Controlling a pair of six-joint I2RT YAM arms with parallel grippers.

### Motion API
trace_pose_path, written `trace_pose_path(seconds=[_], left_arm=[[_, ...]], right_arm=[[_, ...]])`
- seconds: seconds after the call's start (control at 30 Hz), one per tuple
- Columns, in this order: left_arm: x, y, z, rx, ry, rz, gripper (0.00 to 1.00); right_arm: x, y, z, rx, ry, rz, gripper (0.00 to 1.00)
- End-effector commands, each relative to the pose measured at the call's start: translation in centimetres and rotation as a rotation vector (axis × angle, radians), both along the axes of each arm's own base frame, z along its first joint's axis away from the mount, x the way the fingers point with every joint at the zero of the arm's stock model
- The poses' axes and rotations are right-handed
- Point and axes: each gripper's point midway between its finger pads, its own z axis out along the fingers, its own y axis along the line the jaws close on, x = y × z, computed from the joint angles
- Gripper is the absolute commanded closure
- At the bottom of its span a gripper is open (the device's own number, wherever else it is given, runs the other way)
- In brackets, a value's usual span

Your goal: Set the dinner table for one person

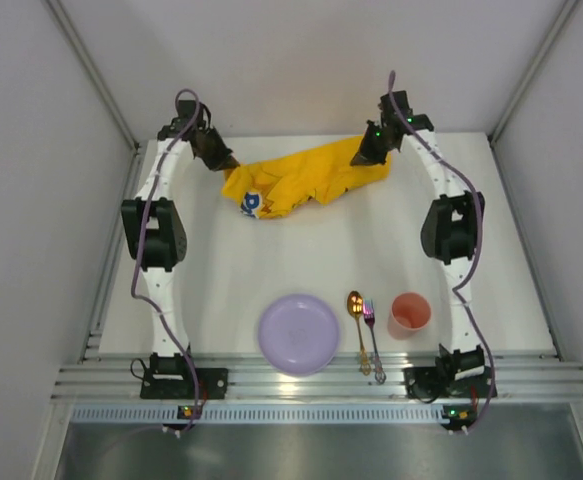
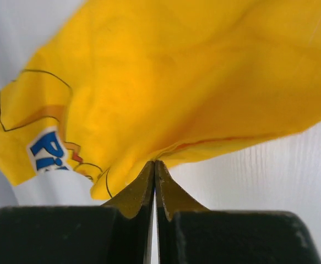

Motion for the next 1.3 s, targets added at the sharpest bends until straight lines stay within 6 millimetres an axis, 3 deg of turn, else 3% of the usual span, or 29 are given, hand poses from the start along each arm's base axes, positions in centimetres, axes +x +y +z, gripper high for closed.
trace_pose_path(seconds=[0.0, 0.07, 0.1, 0.13, 0.17, 0.2, 0.23, 0.27, 0.3, 0.33, 0.37, 0.4, 0.43, 0.47, 0.5, 0.53, 0.57, 0.6, 0.67, 0.8, 0.87, 0.9, 0.93, 1.0, 1.07, 1.1, 1.13, 1.2, 1.27], left_arm=[[3.2, 0.1, 6.7, -0.061, -0.167, 0.025, 1.0], [4.1, 0.3, 9.8, -0.1, -0.243, 0.024, 1.0], [4.4, 0.2, 12.6, -0.116, -0.304, 0.027, 1.0], [4.3, 0.1, 14.1, -0.129, -0.338, 0.017, 1.0], [4.0, 1.7, 17.7, -0.126, -0.422, 0.036, 1.0], [3.5, 2.0, 18.7, -0.116, -0.448, 0.031, 1.0], [2.9, 2.4, 19.7, -0.104, -0.469, 0.031, 1.0], [1.4, 3.0, 21.1, -0.086, -0.49, 0.039, 1.0], [0.6, 3.5, 21.1, -0.067, -0.493, 0.043, 1.0], [-0.3, 3.9, 21.0, -0.058, -0.484, 0.051, 1.0], [-1.8, 4.2, 21.9, -0.046, -0.496, 0.063, 1.0], [-2.9, 4.5, 17.8, -0.042, -0.397, 0.07, 1.0], [-3.8, 4.5, 16.1, -0.04, -0.355, 0.07, 1.0], [-4.9, 4.4, 15.0, -0.038, -0.326, 0.071, 1.0], [-6.7, 4.1, 10.1, -0.054, -0.204, 0.073, 1.0], [-7.2, 3.9, 8.7, -0.065, -0.19, 0.069, 1.0], [-8.1, 3.5, 7.3, -0.081, -0.166, 0.062, 1.0], [-9.8, 2.9, 4.1, -0.112, -0.085, 0.057, 1.0], [-10.9, 2.5, 1.7, -0.127, -0.024, 0.051, 1.0], [-13.2, -0.1, -1.3, -0.134, 0.064, -0.049, 1.0], [-14.2, -2.7, -2.1, -0.088, 0.093, -0.141, 1.0], [-14.6, -3.3, -2.5, -0.06, 0.101, -0.175, 1.0], [-15.0, -4.5, -2.9, -0.047, 0.11, -0.204, 1.0], [-15.4, -5.7, -3.7, -0.065, 0.128, -0.213, 1.0], [-15.7, -7.1, -4.0, -0.099, 0.127, -0.221, 1.0], [-15.8, -7.4, -4.1, -0.109, 0.127, -0.224, 1.0], [-16.0, -7.7, -4.2, -0.117, 0.133, -0.229, 1.0], [-16.0, -8.0, -4.2, -0.132, 0.137, -0.243, 1.0], [-16.0, -8.2, -4.2, -0.137, 0.134, -0.259, 1.0]], right_arm=[[3.7, -2.4, 11.4, 0.154, -0.255, -0.092, 1.0], [3.8, -3.3, 14.5, 0.194, -0.315, -0.109, 1.0], [3.6, -4.5, 18.0, 0.208, -0.392, -0.122, 1.0], [3.2, -5.2, 19.0, 0.206, -0.412, -0.127, 1.0], [2.7, -6.2, 20.2, 0.2, -0.435, -0.138, 1.0], [1.3, -7.8, 23.7, 0.2, -0.503, -0.157, 1.0], [0.4, -8.8, 24.3, 0.188, -0.511, -0.174, 1.0], [-0.4, -10.7, 22.1, 0.141, -0.462, -0.209, 1.0], [-2.8, -11.7, 24.4, 0.125, -0.505, -0.224, 1.0], [-3.9, -12.7, 23.6, 0.094, -0.487, -0.243, 1.0], [-5.3, -13.6, 19.6, 0.039, -0.394, -0.269, 1.0], [-6.8, -15.3, 19.3, 0.023, -0.379, -0.306, 1.0], [-7.6, -15.4, 17.3, 0.019, -0.332, -0.306, 1.0], [-9.2, -14.6, 13.1, 0.042, -0.222, -0.279, 1.0], [-9.5, -13.4, 11.7, 0.083, -0.2, -0.238, 0.88], [-10.6, -12.1, 8.6, 0.119, -0.121, -0.194, 0.68], [-11.0, -11.3, 7.7, 0.148, -0.094, -0.162, 0.3], [-11.5, -8.3, 6.5, 0.151, -0.078, -0.084, 0.19], [-11.6, -6.0, 5.7, 0.161, -0.071, -0.033, 0.11], [-10.0, 1.0, 5.4, 0.251, -0.083, 0.072, 0.09], [-8.1, 3.2, 7.3, 0.284, -0.117, 0.084, 0.1], [-7.7, 5.0, 5.9, 0.286, -0.086, 0.104, 0.1], [-6.4, 6.3, 7.9, 0.311, -0.132, 0.115, 0.1], [-5.5, 8.8, 6.3, 0.318, -0.107, 0.137, 0.11], [-4.4, 11.2, 7.2, 0.335, -0.133, 0.15, 0.12], [-3.8, 11.8, 5.1, 0.325, -0.102, 0.142, 0.12], [-3.0, 12.3, 5.7, 0.327, -0.125, 0.131, 0.13], [-2.3, 13.1, 2.9, 0.297, -0.095, 0.118, 0.14], [-1.1, 12.9, 2.2, 0.248, -0.112, 0.083, 0.15]])
